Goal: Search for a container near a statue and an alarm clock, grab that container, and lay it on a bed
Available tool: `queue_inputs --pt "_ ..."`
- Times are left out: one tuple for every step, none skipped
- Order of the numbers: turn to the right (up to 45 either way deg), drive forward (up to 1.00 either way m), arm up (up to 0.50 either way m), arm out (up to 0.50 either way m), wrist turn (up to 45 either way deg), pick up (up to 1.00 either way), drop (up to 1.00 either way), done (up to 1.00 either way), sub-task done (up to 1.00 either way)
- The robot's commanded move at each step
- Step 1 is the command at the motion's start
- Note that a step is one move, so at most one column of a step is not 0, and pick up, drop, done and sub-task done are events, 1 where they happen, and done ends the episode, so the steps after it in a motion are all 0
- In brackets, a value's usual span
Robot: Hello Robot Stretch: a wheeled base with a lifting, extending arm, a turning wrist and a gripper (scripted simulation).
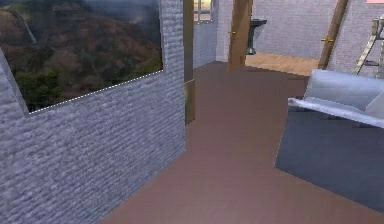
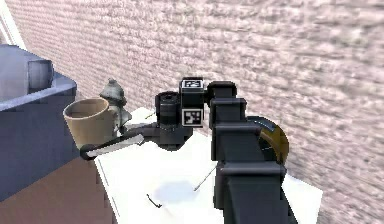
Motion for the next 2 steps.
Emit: queue_inputs --pt "0.0 0.00 0.00 0.00 -45.0 0.00 0.00 0.00 0.00" --pt "0.0 0.00 0.00 0.00 -24.0 0.00 0.00 0.00 0.00"
